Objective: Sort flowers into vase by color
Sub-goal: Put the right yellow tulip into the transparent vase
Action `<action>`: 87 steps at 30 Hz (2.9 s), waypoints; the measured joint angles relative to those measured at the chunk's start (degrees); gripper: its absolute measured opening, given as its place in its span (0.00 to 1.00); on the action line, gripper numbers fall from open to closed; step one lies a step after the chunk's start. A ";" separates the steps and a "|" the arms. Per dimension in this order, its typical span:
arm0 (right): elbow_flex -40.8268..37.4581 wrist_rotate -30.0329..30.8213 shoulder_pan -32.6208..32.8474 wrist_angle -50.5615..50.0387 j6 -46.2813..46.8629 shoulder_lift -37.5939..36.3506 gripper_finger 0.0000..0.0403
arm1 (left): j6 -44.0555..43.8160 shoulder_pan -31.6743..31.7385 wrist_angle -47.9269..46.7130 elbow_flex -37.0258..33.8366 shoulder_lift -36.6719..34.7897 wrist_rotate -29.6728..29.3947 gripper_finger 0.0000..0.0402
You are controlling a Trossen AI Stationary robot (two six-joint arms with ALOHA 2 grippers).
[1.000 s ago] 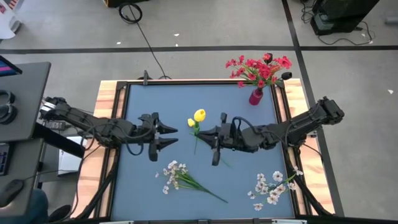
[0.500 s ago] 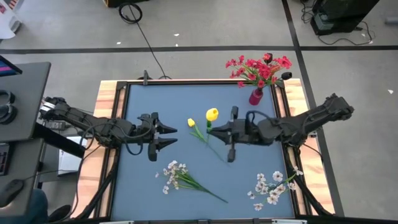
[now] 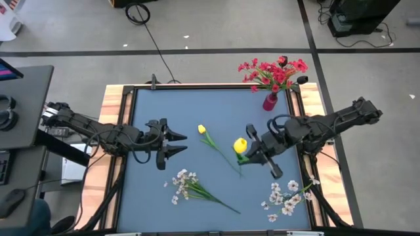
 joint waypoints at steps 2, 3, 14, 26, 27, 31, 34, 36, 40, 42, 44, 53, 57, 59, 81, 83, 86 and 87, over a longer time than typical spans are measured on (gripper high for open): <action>0.00 -2.80 -0.03 -2.16 -2.31 -1.01 0.01 | 0.03 0.00 -0.04 0.00 0.00 0.00 0.51; 0.00 -4.13 -0.03 -3.25 -3.67 -1.52 0.01 | 0.02 0.00 -0.02 0.00 0.00 0.00 0.51; -3.66 -16.52 2.74 -16.58 -12.23 -10.34 0.00 | 0.00 0.00 -0.04 0.00 0.00 0.00 0.51; -18.49 -25.29 6.61 -2.76 -1.71 -17.56 0.00 | 0.02 0.00 -0.05 0.00 0.00 0.00 0.51; -18.53 -25.63 6.64 -3.17 -1.86 -18.08 0.00 | 0.02 0.00 -0.09 0.00 0.00 0.00 0.51; -18.43 -28.13 6.20 -5.15 -3.74 -20.19 0.00 | 0.02 0.00 -0.10 0.00 0.00 0.00 0.51; -18.43 -30.55 5.52 -6.64 -3.71 -20.94 0.00 | 0.02 0.00 -0.08 0.00 0.00 0.00 0.51; -18.43 -31.43 5.50 -7.88 -3.58 -21.46 0.00 | 0.02 0.00 -0.10 0.00 0.00 0.00 0.51; -18.71 -32.77 5.96 -9.09 -4.49 -21.66 0.00 | 0.00 0.00 -0.05 0.00 0.00 0.00 0.51; -19.54 -33.36 6.23 -7.61 -4.52 -21.72 0.00 | 0.00 0.00 -0.11 0.00 0.00 0.00 0.51; -20.77 -33.46 6.59 -5.52 -4.39 -21.70 0.00 | 0.00 0.00 -0.11 0.00 0.00 0.00 0.51; -22.80 -35.76 7.38 1.00 -2.49 -21.68 0.00 | -0.02 0.00 -0.11 0.00 0.00 0.00 0.51; -23.72 -36.42 7.38 1.09 -3.48 -21.70 0.00 | -0.02 0.00 -0.11 0.00 0.00 0.00 0.51; -25.03 -36.78 7.38 2.37 -3.48 -21.66 0.00 | -0.03 0.00 -0.14 0.00 0.00 0.00 0.51; -31.85 -37.24 8.67 7.69 -5.73 -21.56 0.13 | -0.04 0.00 -0.11 0.00 0.00 0.00 0.51; -31.87 -36.55 8.67 7.54 -6.87 -21.52 0.15 | -0.04 -0.01 -0.15 0.00 0.00 0.00 0.51; -31.89 -34.84 8.67 7.58 -8.21 -21.52 0.16 | -0.04 -0.01 -0.15 0.00 0.00 0.00 0.51; -31.89 -34.51 8.69 7.58 -8.72 -21.52 0.16 | -0.04 0.00 -0.15 0.00 0.00 0.00 0.51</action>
